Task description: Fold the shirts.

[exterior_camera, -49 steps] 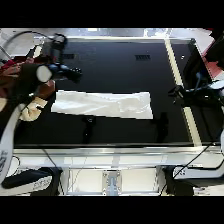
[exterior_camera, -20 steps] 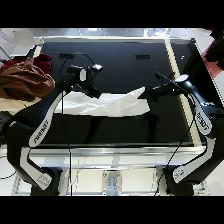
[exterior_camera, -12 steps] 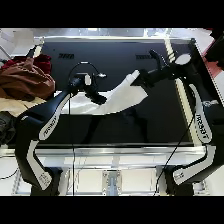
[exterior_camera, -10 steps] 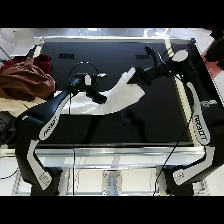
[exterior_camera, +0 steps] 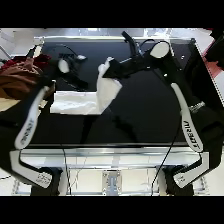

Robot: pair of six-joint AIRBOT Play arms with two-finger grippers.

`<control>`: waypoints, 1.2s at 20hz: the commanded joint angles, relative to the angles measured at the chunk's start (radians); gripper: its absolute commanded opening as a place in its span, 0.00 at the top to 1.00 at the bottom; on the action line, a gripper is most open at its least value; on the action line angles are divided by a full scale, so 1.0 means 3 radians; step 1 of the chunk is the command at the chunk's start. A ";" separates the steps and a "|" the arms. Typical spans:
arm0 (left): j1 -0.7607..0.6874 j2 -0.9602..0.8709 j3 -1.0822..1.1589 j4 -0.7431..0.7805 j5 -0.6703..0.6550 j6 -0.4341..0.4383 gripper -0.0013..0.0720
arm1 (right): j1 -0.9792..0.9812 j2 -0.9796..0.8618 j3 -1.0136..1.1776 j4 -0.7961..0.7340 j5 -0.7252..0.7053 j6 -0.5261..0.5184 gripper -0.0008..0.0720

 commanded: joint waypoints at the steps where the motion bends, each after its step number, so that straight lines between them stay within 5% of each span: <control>1: 0.0448 0.0540 0.0003 0.0086 -0.0173 0.0001 0.96 | 0.0493 -0.0103 0.0034 0.0018 -0.0932 0.0062 0.98; 4: 0.0740 0.0896 0.0003 0.0088 -0.0173 0.0001 0.96 | 0.0992 -0.0290 0.0034 0.0071 -0.1938 0.0060 0.92; 6: 0.0874 0.1057 0.0001 0.0088 -0.0178 0.0001 0.97 | 0.1264 -0.0361 0.0034 0.0117 -0.2505 0.0060 0.29; 7: 0.0928 0.1111 0.0001 0.0088 -0.0200 0.0001 0.96 | 0.1342 -0.0362 0.0034 0.0098 -0.2599 0.0057 0.22; 10: 0.1066 0.1183 0.0000 0.0088 -0.0296 0.0000 0.96 | 0.1311 -0.0296 0.0036 0.0083 -0.2452 0.0053 0.22; 14: 0.1105 0.1165 -0.0005 0.0086 -0.0336 0.0000 0.96 | 0.0767 -0.0113 0.0034 -0.0758 -0.1340 0.0072 0.23; 18: 0.1105 0.1164 -0.0043 0.0086 -0.0326 0.0000 0.96 | -0.0046 -0.0135 -0.0099 -0.1733 -0.0404 0.0896 0.23; 21: 0.1105 0.1148 -0.0070 0.0088 -0.0322 0.0000 0.97 | -0.0389 -0.0291 -0.0421 -0.1493 -0.0472 0.1209 0.23; 24: 0.1105 0.1130 -0.0078 0.0086 -0.0322 0.0000 0.97 | -0.0526 -0.0660 -0.0563 -0.0675 -0.0310 0.1141 0.23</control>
